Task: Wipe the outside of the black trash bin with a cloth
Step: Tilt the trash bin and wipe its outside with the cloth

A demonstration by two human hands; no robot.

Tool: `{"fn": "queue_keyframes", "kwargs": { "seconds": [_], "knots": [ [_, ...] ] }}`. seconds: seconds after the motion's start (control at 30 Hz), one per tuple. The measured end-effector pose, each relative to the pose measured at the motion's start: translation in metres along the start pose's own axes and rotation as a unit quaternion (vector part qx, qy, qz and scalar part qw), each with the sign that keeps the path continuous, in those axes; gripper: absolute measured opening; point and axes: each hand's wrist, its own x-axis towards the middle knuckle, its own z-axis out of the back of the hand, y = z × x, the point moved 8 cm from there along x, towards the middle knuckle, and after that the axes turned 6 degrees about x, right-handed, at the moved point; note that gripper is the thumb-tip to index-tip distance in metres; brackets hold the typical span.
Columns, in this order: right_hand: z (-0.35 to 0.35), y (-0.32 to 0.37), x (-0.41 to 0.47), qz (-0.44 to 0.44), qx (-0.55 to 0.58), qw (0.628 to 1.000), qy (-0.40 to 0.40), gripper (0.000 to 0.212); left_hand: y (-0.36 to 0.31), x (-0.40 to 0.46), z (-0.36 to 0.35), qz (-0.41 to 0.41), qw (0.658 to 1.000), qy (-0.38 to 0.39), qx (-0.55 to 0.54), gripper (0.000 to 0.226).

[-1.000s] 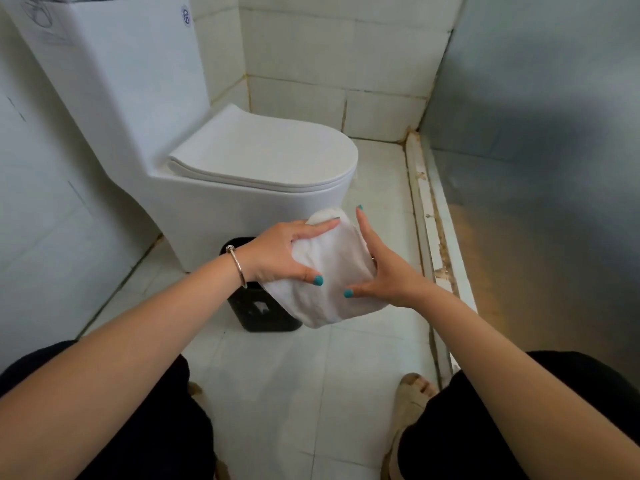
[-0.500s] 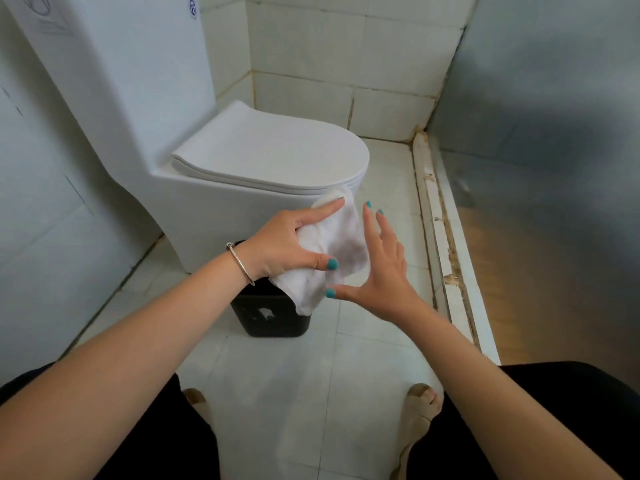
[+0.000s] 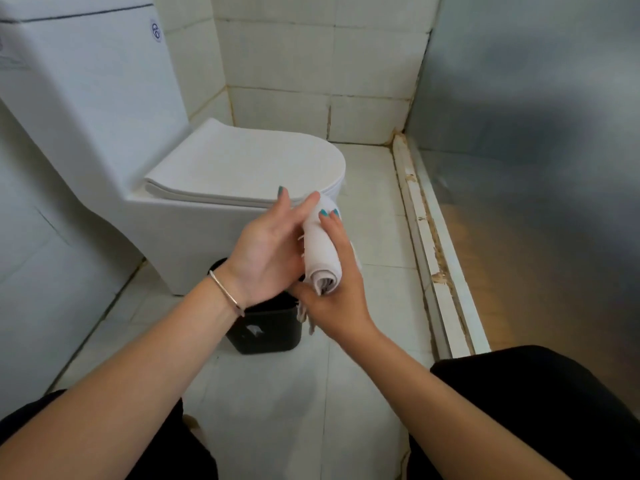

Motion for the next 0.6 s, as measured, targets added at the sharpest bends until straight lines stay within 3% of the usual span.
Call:
{"fn": "queue_keyframes", "kwargs": {
  "seconds": [0.1,0.17,0.27,0.33,0.4,0.5,0.6],
  "knots": [
    [0.006,-0.011,0.011,-0.116,0.112,0.987,0.019,0.065,-0.014,0.01,0.024,0.014,0.995,-0.015,0.102,0.065],
    [0.012,-0.034,0.008,-0.256,0.252,0.933,-0.003,0.054,-0.015,0.02,0.054,0.02,0.963,-0.085,0.255,0.054],
    [0.022,-0.067,-0.014,-0.388,0.368,0.839,-0.098,0.033,0.004,0.036,0.119,0.034,0.852,-0.221,0.473,0.046],
    [0.029,-0.082,-0.03,-0.409,0.386,0.812,-0.155,0.031,0.041,0.045,0.15,0.112,0.748,-0.189,0.626,0.042],
    [0.037,-0.093,-0.042,-0.42,0.364,0.807,-0.198,0.027,0.082,0.049,0.167,0.175,0.681,-0.139,0.697,0.043],
    [0.055,-0.109,-0.061,-0.443,0.272,0.819,-0.242,0.028,0.117,0.057,0.17,0.187,0.676,-0.143,0.698,0.044],
    [0.069,-0.123,-0.071,-0.453,0.228,0.82,-0.267,0.033,0.126,0.073,0.17,0.15,0.639,-0.174,0.734,0.045]
  ]
}}
